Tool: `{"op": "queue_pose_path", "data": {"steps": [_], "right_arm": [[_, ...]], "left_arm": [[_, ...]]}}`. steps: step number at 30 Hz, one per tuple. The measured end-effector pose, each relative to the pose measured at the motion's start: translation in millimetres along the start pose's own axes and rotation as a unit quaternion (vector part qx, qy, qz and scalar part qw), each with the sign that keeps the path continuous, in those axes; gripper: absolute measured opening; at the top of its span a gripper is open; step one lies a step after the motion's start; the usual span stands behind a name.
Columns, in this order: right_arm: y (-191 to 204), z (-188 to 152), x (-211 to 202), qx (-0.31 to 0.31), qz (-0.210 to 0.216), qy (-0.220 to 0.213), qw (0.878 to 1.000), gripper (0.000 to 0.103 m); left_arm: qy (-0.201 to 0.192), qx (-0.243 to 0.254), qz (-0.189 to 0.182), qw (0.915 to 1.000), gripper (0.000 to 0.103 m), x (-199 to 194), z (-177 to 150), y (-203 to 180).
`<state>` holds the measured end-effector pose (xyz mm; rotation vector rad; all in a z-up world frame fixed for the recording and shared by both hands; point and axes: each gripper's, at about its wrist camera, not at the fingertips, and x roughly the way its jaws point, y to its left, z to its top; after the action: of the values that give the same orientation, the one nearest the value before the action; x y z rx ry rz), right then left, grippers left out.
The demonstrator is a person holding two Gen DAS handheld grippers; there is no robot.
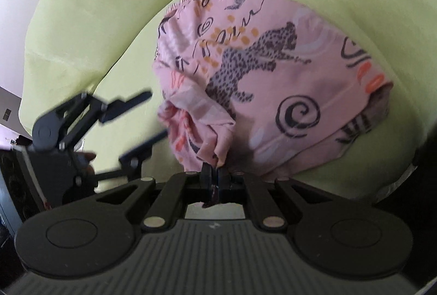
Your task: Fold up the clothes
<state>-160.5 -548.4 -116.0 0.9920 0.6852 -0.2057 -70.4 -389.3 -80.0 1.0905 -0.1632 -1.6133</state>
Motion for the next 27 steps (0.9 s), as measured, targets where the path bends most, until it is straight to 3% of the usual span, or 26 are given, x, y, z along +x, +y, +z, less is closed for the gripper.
{"op": "queue_pose_path", "data": {"steps": [6, 18, 22, 25, 27], "right_arm": [[-5, -6, 12, 0.037, 0.035, 0.023, 0.998, 0.003], [-16, -13, 31, 0.045, 0.051, 0.051, 0.996, 0.002], [-15, -10, 26, 0.019, 0.049, 0.051, 0.997, 0.003], [-15, -5, 10, -0.015, 0.043, 0.056, 0.997, 0.013], [-15, -1, -10, -0.058, 0.034, 0.042, 0.997, 0.032]], "left_arm": [[0.008, -0.017, -0.011, 0.9998, 0.045, 15, 4, 10], [0.034, -0.061, -0.004, 0.9975, 0.045, 12, 2, 20], [0.053, -0.029, -0.011, 0.9981, 0.043, 31, 2, 6], [0.055, -0.016, -0.009, 0.9983, 0.043, 31, 5, 2], [0.048, -0.002, -0.002, 0.9988, 0.044, 19, 6, 1]]}}
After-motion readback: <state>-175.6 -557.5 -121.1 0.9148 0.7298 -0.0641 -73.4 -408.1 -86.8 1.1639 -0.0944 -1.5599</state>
